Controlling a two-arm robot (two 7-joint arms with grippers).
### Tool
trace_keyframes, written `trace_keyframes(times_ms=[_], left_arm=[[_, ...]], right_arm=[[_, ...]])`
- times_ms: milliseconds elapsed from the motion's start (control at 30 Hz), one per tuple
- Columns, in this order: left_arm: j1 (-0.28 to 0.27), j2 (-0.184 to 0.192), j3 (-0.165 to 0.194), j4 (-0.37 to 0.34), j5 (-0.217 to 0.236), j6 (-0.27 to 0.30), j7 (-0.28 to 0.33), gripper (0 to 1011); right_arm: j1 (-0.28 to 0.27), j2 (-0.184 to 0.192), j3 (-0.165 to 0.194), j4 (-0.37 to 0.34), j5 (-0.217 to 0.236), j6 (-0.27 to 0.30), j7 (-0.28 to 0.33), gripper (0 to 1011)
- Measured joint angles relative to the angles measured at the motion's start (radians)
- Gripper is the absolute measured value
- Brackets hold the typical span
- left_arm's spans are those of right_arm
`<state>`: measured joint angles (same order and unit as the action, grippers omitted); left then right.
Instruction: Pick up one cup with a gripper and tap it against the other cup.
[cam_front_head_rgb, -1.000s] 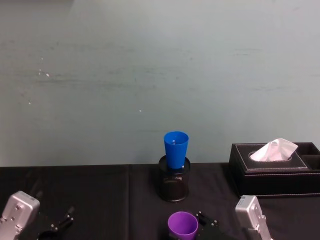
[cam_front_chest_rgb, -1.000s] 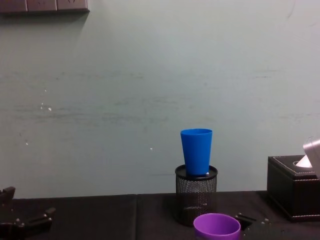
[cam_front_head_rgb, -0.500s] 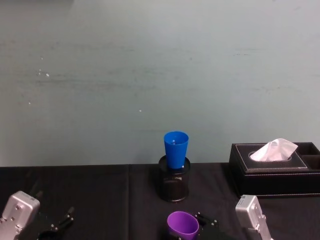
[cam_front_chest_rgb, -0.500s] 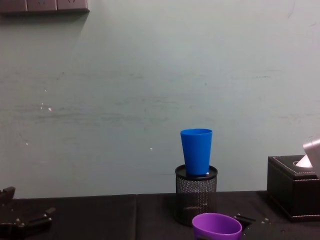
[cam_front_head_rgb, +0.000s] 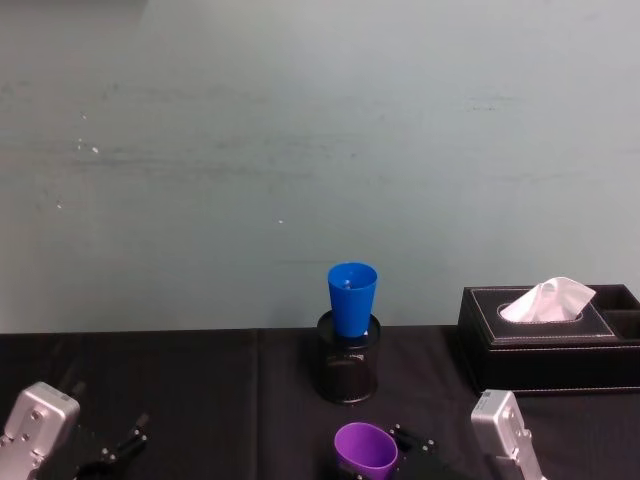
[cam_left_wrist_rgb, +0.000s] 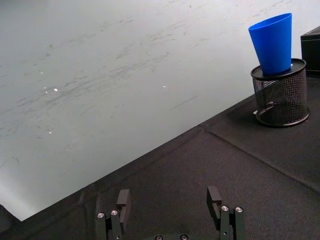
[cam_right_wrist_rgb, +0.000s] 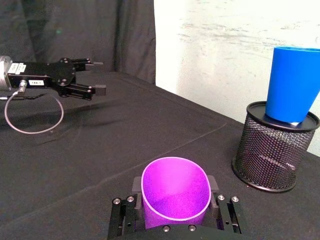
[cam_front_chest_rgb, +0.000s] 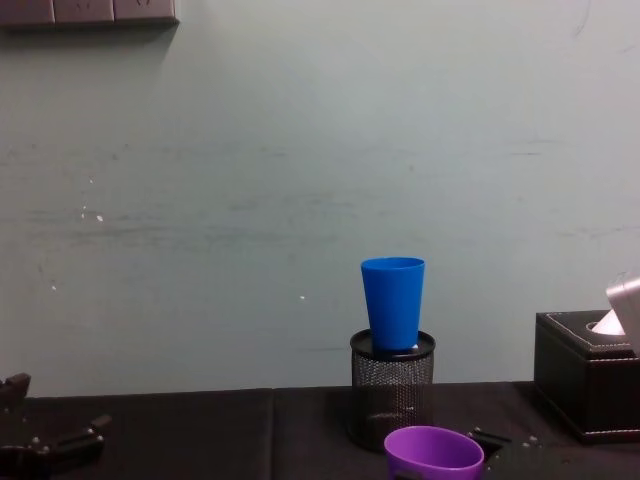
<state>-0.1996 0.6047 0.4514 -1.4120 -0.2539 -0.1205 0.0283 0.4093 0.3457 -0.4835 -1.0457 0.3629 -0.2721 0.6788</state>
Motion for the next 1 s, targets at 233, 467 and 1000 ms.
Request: trace_keyframes(times_ms=[233, 467, 1000], left_arm=[[0.0, 0.0, 0.0, 0.0, 0.0, 0.0, 0.0, 1000], [0.0, 0.0, 0.0, 0.0, 0.0, 0.0, 0.0, 1000], [0.0, 0.0, 0.0, 0.0, 0.0, 0.0, 0.0, 1000]], right_arm=[[0.001, 0.004, 0.002, -0.019, 0.014, 0.021, 0.023, 736], [0.006, 0.021, 0.006, -0.071, 0.033, 0.069, 0.03, 736], [0.08, 0.076, -0.009, -0.208, 0.077, 0.224, 0.039, 736]])
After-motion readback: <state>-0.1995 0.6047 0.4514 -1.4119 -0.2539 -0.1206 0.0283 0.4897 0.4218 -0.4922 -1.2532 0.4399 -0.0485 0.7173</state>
